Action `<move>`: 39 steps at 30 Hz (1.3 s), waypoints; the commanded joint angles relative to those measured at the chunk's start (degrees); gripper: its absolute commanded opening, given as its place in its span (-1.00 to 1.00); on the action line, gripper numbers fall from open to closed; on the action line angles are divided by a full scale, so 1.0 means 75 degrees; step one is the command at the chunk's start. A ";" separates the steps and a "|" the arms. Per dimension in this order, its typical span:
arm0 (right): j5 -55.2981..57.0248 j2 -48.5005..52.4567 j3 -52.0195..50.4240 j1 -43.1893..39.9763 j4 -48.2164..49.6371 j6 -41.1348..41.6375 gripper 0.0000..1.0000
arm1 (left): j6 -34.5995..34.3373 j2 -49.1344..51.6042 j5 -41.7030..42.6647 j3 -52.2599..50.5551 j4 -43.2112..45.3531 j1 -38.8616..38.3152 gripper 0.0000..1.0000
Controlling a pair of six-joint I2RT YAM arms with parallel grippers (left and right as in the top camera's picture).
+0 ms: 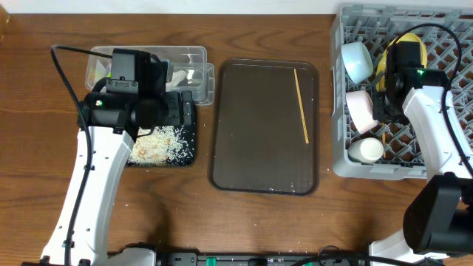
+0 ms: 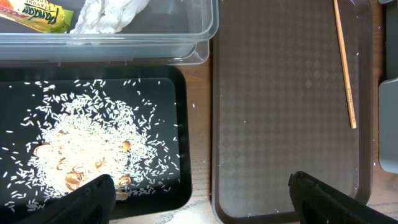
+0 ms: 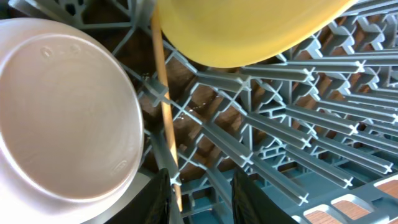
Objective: Sort waste into correct bins and load items into the dishwasher rack
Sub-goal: 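Carry the chopstick with the right gripper and drop it in the rack, then return the right gripper to the tray and grasp the second chopstick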
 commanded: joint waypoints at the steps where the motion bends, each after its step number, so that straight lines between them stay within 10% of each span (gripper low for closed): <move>1: -0.0495 -0.0265 0.0338 0.0061 -0.0082 -0.0009 -0.38 | 0.0015 0.0047 -0.0050 0.0096 -0.0003 -0.0003 0.82; 10: -0.3077 -0.0909 0.1107 0.1008 0.0291 0.0047 -0.29 | 0.0015 0.0047 -0.0050 0.0096 0.0000 -0.0003 0.82; 39: -0.2320 0.2372 0.1105 0.3115 0.0571 0.0833 -0.27 | 0.0015 0.0047 -0.0050 0.0096 -0.0003 -0.0003 0.83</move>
